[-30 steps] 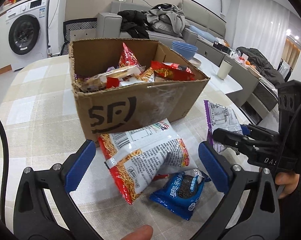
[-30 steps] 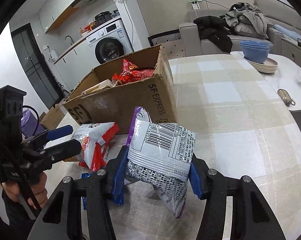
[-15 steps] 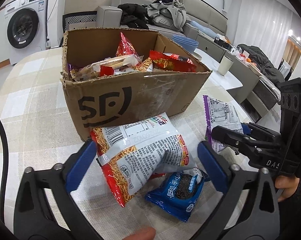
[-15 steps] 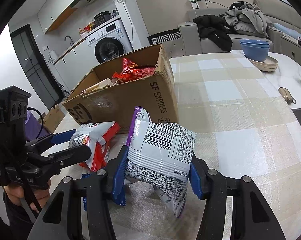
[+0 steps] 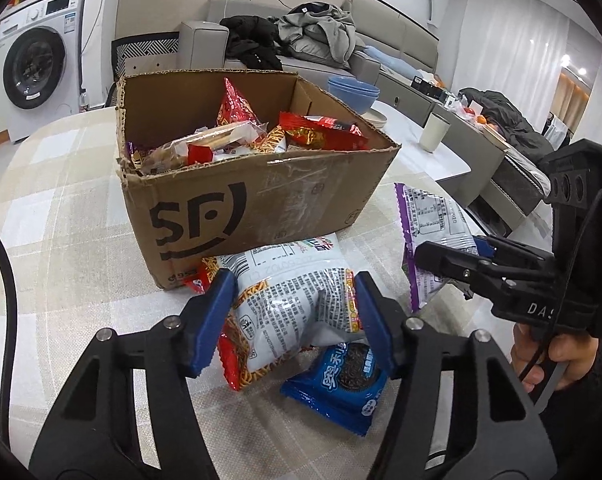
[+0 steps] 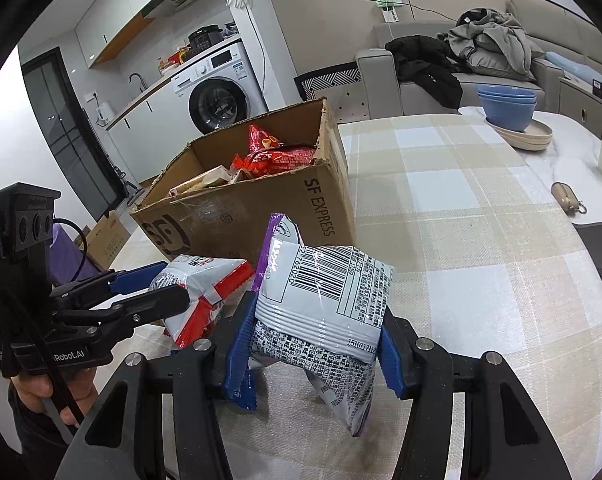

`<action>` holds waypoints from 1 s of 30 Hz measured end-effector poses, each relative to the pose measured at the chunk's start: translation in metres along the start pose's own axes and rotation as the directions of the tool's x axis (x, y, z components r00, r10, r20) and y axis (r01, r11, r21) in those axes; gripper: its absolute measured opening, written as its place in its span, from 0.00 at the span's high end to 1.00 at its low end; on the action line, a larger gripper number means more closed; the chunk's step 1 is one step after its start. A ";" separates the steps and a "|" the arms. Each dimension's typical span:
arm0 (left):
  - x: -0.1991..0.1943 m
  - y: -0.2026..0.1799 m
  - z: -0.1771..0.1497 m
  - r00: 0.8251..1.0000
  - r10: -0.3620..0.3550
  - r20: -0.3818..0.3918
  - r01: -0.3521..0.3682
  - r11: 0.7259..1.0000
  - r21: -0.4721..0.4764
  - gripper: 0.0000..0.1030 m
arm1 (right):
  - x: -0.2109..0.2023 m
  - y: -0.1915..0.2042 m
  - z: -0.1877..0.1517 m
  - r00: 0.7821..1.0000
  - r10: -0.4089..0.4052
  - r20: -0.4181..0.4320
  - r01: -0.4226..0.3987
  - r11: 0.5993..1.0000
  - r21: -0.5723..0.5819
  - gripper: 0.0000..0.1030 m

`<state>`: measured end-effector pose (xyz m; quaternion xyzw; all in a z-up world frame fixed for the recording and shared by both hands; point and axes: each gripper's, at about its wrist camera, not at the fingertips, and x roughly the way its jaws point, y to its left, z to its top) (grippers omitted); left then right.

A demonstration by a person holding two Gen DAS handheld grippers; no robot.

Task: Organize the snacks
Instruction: 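Close the left gripper on the white-red noodle snack bag while the right holds its bag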

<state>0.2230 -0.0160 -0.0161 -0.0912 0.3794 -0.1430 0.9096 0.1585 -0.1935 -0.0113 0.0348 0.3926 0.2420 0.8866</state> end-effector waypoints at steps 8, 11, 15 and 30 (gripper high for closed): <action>-0.012 0.009 -0.001 1.000 -0.016 0.017 0.017 1.000 -0.022 0.46 | -0.007 0.004 0.002 1.000 0.004 0.011 -0.004 1.000 -0.011 0.47; -0.018 0.013 0.000 0.999 -0.031 0.029 0.032 0.999 -0.030 0.47 | -0.012 0.002 0.003 1.000 0.002 0.018 -0.002 1.000 -0.008 0.47; -0.028 0.020 0.000 0.998 -0.045 0.050 0.048 0.998 -0.051 0.50 | -0.016 -0.001 0.003 1.000 -0.005 0.024 0.005 1.000 -0.005 0.47; -0.018 0.020 -0.003 0.999 0.023 -0.022 -0.024 0.997 -0.069 0.26 | -0.016 -0.005 0.001 1.000 0.003 0.021 -0.004 1.000 0.004 0.47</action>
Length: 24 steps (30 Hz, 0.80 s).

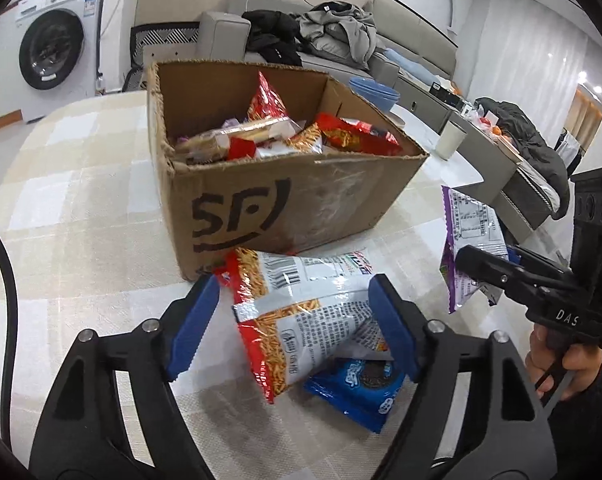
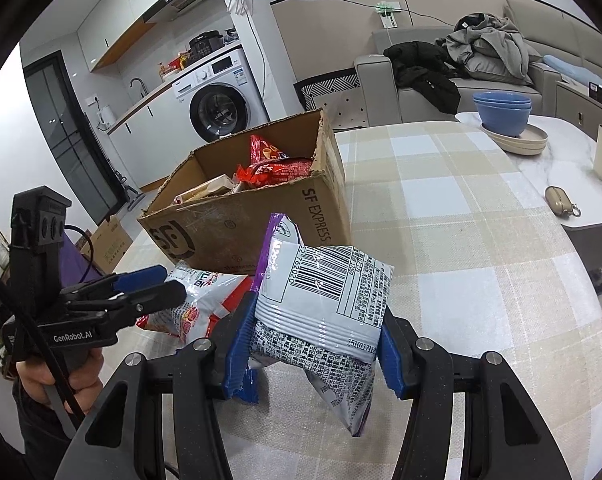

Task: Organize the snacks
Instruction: 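Close the left gripper on the white-red noodle snack bag while the right holds its bag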

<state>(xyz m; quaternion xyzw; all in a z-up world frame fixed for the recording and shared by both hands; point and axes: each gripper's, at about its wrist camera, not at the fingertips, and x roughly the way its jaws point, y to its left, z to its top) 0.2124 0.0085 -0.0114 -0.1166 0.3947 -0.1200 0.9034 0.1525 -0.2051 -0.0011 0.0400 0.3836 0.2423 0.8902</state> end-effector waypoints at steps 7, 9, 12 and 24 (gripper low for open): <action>0.012 -0.004 -0.003 0.998 -0.038 -0.051 0.038 0.999 0.005 0.20 | 0.000 -0.003 -0.002 1.000 0.004 -0.002 -0.004 1.000 0.006 0.46; 0.016 -0.005 -0.004 0.997 -0.049 -0.065 0.048 0.999 -0.006 0.20 | 0.001 -0.003 -0.001 1.000 0.005 -0.003 -0.005 1.000 0.007 0.46; 0.023 -0.007 -0.006 0.995 -0.051 -0.084 0.051 0.999 -0.003 0.18 | 0.002 -0.002 -0.002 1.000 0.007 -0.003 -0.007 1.000 0.006 0.46; 0.028 -0.019 -0.008 0.997 -0.053 -0.056 0.055 0.998 0.027 0.46 | -0.001 -0.005 -0.002 1.000 0.008 0.004 -0.008 1.000 0.013 0.46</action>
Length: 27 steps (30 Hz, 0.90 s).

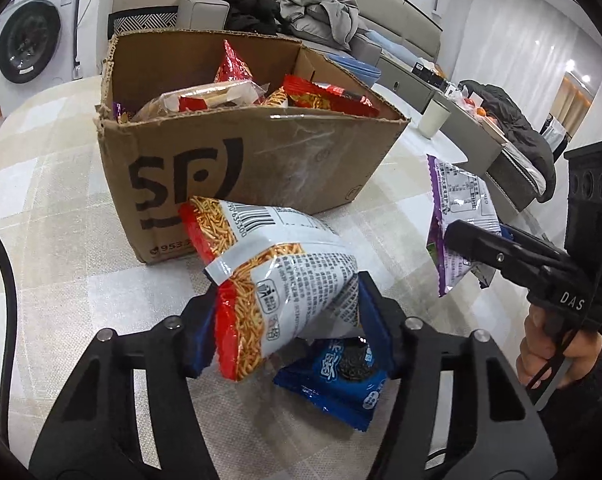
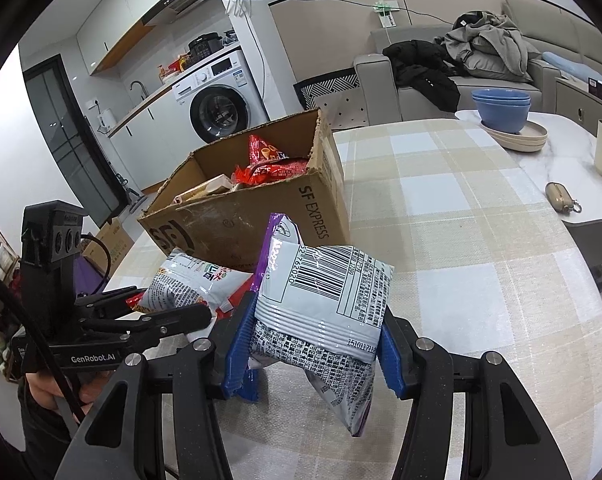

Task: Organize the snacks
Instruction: 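Close the left gripper on the white-red noodle snack bag while the right holds its bag, then lift both held bags and carry them over the cardboard box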

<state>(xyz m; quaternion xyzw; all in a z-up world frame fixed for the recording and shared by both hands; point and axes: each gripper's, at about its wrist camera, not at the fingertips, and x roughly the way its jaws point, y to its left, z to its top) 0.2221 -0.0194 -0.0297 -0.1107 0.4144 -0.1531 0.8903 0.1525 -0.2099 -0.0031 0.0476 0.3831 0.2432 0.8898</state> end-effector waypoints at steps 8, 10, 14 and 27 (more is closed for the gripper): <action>-0.011 -0.004 0.003 0.999 -0.018 0.045 0.017 1.000 0.022 0.50 | -0.003 -0.001 -0.001 1.000 -0.003 0.007 0.003 1.000 -0.002 0.46; -0.016 -0.006 0.005 0.998 -0.029 0.064 0.028 0.999 0.028 0.50 | -0.004 0.000 0.000 1.000 -0.002 0.009 0.003 1.000 -0.006 0.46; -0.026 -0.011 0.008 0.994 -0.042 0.097 0.039 0.999 0.035 0.50 | -0.008 0.000 0.003 1.000 0.000 0.023 0.000 1.000 -0.015 0.46; -0.067 0.007 0.011 0.983 -0.051 0.174 0.056 0.998 -0.023 0.50 | -0.018 0.013 0.024 0.997 0.025 0.069 -0.020 0.997 -0.076 0.46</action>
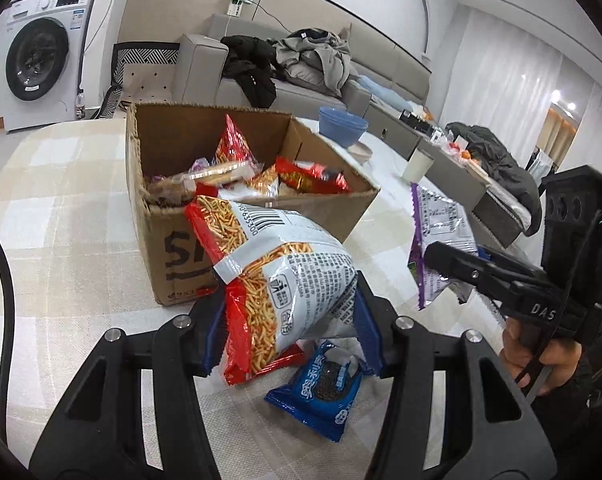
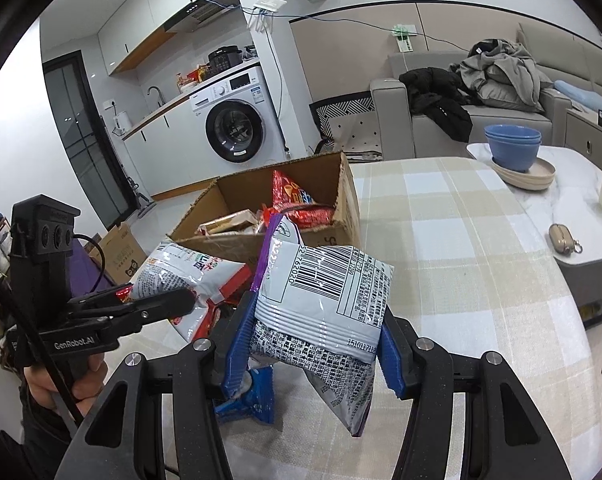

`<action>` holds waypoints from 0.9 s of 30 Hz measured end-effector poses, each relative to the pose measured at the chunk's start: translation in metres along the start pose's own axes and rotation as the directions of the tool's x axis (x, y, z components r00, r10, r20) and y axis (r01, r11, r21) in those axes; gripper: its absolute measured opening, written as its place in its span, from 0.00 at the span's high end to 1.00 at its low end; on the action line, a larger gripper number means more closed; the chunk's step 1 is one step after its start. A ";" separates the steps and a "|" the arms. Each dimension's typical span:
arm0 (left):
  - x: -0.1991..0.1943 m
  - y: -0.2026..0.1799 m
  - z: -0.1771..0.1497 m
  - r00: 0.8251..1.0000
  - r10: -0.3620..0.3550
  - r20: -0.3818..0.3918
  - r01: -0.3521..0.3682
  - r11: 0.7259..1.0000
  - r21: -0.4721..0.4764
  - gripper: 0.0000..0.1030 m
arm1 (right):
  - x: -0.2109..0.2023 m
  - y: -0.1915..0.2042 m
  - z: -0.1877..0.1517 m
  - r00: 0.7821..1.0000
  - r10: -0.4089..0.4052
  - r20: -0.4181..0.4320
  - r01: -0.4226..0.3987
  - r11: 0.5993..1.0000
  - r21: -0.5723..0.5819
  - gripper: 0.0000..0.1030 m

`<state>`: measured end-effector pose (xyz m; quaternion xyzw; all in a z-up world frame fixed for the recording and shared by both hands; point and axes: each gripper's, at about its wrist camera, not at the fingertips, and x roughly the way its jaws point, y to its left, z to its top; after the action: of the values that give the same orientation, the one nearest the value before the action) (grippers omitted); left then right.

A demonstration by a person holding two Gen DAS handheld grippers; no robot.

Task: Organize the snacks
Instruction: 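Lift both held bags and carry them over the cardboard box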

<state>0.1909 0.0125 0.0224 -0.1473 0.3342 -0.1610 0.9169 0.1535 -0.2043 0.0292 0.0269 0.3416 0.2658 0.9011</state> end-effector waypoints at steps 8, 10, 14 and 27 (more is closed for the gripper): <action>-0.039 0.005 0.020 0.997 0.016 0.070 -0.014 1.000 -0.021 0.50 | 0.001 0.013 0.022 1.000 0.009 0.021 -0.008 0.999 -0.051 0.46; -0.046 0.007 0.027 0.996 0.031 0.082 -0.029 0.999 -0.027 0.50 | 0.004 0.015 0.027 1.000 0.014 0.021 -0.012 0.998 -0.060 0.46; -0.051 0.007 0.044 0.992 0.083 0.100 -0.080 0.996 -0.034 0.50 | 0.012 0.021 0.038 1.000 0.019 0.019 -0.018 0.996 -0.085 0.46; -0.021 0.011 0.097 0.979 0.187 0.075 -0.184 0.982 -0.043 0.50 | 0.049 0.030 0.070 1.000 0.021 0.007 -0.020 0.992 -0.125 0.46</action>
<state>0.2420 0.0463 0.1011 -0.1379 0.3127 -0.0628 0.9377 0.2144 -0.1448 0.0607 -0.0248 0.3201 0.2956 0.8997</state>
